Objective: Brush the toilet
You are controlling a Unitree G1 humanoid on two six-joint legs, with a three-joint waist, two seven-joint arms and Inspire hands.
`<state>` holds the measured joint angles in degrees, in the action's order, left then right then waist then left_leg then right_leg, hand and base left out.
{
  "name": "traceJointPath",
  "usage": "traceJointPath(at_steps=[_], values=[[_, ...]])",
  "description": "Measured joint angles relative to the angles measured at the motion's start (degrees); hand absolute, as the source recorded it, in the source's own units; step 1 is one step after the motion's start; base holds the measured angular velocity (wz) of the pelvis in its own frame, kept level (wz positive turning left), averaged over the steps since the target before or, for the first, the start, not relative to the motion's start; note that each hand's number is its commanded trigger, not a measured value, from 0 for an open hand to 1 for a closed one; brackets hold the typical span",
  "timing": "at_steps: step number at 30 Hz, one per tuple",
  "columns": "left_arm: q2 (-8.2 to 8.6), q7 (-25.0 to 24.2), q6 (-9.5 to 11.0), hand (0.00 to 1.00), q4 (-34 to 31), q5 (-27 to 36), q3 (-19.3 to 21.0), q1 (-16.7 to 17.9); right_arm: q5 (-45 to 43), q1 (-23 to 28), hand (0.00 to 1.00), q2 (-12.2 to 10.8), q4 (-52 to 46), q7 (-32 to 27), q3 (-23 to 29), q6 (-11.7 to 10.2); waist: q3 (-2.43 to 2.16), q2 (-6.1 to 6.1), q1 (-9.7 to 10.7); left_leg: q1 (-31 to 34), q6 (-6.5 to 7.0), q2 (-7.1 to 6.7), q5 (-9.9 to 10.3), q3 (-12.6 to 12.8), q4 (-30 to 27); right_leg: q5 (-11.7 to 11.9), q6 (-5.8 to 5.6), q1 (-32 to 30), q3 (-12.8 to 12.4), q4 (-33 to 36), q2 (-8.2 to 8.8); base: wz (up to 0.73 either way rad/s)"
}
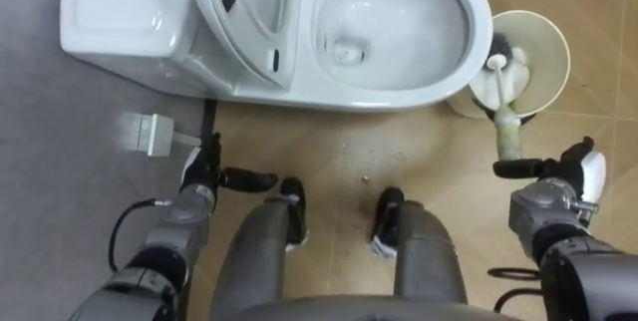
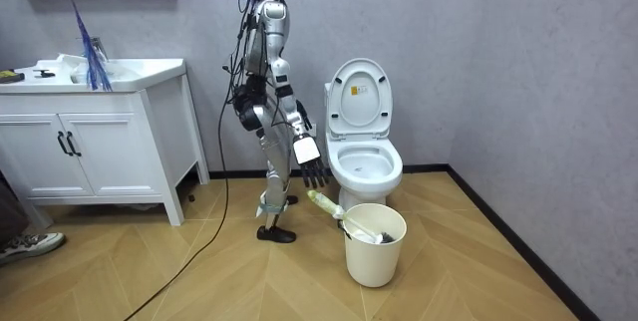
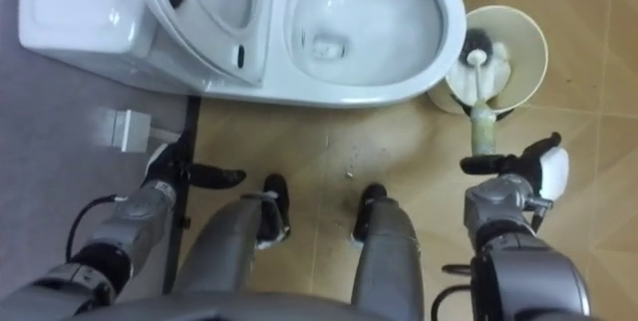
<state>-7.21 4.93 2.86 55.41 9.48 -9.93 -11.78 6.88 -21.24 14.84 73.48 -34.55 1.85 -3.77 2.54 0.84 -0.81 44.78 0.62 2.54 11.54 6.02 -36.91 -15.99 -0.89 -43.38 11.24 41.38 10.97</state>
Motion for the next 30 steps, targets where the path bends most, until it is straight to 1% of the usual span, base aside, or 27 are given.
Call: traceJointPath(at_steps=[3,5,7,11,14,15,16,18,19,20,22,23,25,26,30], values=[[0.06,0.0,-0.07,0.0,-2.79,0.04,-2.22,-0.32,2.37,-0.49,0.0,1.62,-0.04,0.06,-2.43,0.23,0.1,0.01,-0.66,4.08,-0.2,0.11,1.18,-0.33,-3.87,-1.72,0.53,-4.03,-0.08,4.73,0.75,0.07],[0.06,0.0,-0.21,0.0,-4.67,0.06,-2.9,-0.68,5.17,-0.92,0.0,2.46,-0.38,0.1,-2.88,1.04,0.12,-0.03,-0.95,6.67,-0.22,0.2,1.84,-0.51,-6.39,-2.56,0.84,-6.6,-0.11,7.34,1.17,0.07],[-0.35,0.0,-0.37,0.0,-6.98,0.07,-3.77,-0.62,7.74,-2.2,0.0,3.23,-0.62,0.11,-2.87,2.37,0.16,-0.09,-1.24,10.01,-0.22,0.74,3.06,-0.56,-9.94,-3.38,1.38,-9.68,-0.16,10.53,1.47,-0.04],[-1.03,0.0,-0.38,0.0,-9.83,1.59,-6.03,-0.75,11.88,-3.0,0.0,4.53,-2.6,0.1,-3.39,2.42,0.19,-0.09,-1.22,13.78,0.04,0.96,4.53,-0.63,-14.43,-4.8,1.47,-13.33,-0.57,14.75,1.96,0.0],[-1.33,-0.01,-0.38,0.0,-11.89,2.21,-6.44,-0.59,13.04,-3.68,0.0,5.27,-3.26,0.09,-4.06,2.39,0.2,-0.06,-1.33,16.47,0.24,1.33,5.61,-0.72,-17.68,-5.71,1.59,-15.79,-0.81,17.57,2.17,-0.04],[-1.5,-0.01,-0.38,0.0,-12.45,2.22,-6.71,-0.45,13.04,-3.81,0.0,5.37,-3.78,0.09,-4.15,2.39,0.21,-0.05,-1.4,17.29,0.29,1.75,6.11,-0.71,-18.93,-6.06,1.76,-16.56,-0.82,18.56,2.29,-0.04],[-1.6,-0.02,-0.38,0.0,-12.73,2.22,-6.92,-0.33,13.09,-4.01,0.0,5.42,-4.19,0.09,-4.44,2.39,0.22,-0.04,-1.39,18.03,0.34,1.72,6.56,-0.66,-19.99,-6.42,1.91,-17.29,-0.83,19.62,2.64,-0.03],[-1.59,-0.02,-0.38,0.0,-12.76,2.22,-7.34,-0.5,13.35,-4.49,0.0,5.74,-4.4,0.08,-4.76,2.39,0.25,0.0,-1.4,19.14,0.49,1.68,7.18,-0.53,-21.67,-7.25,1.74,-18.65,-1.31,21.64,3.15,0.03],[-1.66,-0.02,-0.38,0.0,-12.75,2.3,-7.34,-0.51,13.72,-4.84,0.0,5.83,-4.77,0.08,-5.24,2.39,0.27,-0.01,-1.57,19.92,0.54,1.74,7.65,-0.37,-22.79,-7.64,1.84,-19.56,-1.64,22.79,3.3,0.04],[-1.66,-0.02,-0.38,0.0,-12.76,2.32,-7.36,-0.52,14.12,-5.04,0.0,5.93,-5.11,0.08,-5.67,2.34,0.28,0.02,-1.64,20.65,0.64,1.68,7.96,-0.22,-23.73,-8.06,1.87,-20.41,-1.83,23.89,3.82,0.0],[-1.67,-0.02,-0.39,0.0,-12.82,2.29,-7.38,-0.56,14.18,-5.12,0.0,5.96,-5.11,0.09,-5.7,2.34,0.31,-0.01,-2.16,21.59,0.66,1.6,8.34,-0.11,-24.81,-8.61,1.93,-21.48,-1.99,25.24,4.09,0.05],[-1.66,-0.04,-0.39,0.0,-13.05,2.25,-7.37,-0.48,14.19,-5.12,0.0,6.02,-5.12,0.09,-5.63,2.35,0.31,-0.01,-2.36,22.15,0.7,1.39,8.43,-0.04,-25.25,-8.93,1.97,-22.19,-2.06,25.94,4.79,0.09],[-1.67,-0.15,-0.41,0.0,-14.04,2.2,-7.29,-0.07,14.29,-5.09,0.0,6.25,-5.15,0.21,-5.51,2.35,0.31,0.01,-2.36,23.03,0.74,0.68,8.46,-0.06,-25.88,-9.6,1.95,-23.21,-2.17,27.3,5.52,0.18],[-1.69,-0.19,-0.41,0.0,-14.31,2.21,-7.29,0.12,14.44,-5.11,0.0,6.32,-5.15,0.28,-5.5,2.35,0.31,0.02,-2.42,23.35,0.77,0.6,8.51,-0.05,-26.1,-9.75,1.97,-23.52,-2.22,27.66,5.83,0.14],[-1.98,-0.43,-0.45,0.0,-16.72,2.23,-7.16,1.63,16.09,-5.33,0.0,6.4,-6.55,2.17,-5.18,2.24,0.32,0.03,-2.6,25.0,0.7,0.56,9.52,-0.06,-28.45,-10.96,2.1,-25.17,-2.66,30.21,6.06,0.04]])
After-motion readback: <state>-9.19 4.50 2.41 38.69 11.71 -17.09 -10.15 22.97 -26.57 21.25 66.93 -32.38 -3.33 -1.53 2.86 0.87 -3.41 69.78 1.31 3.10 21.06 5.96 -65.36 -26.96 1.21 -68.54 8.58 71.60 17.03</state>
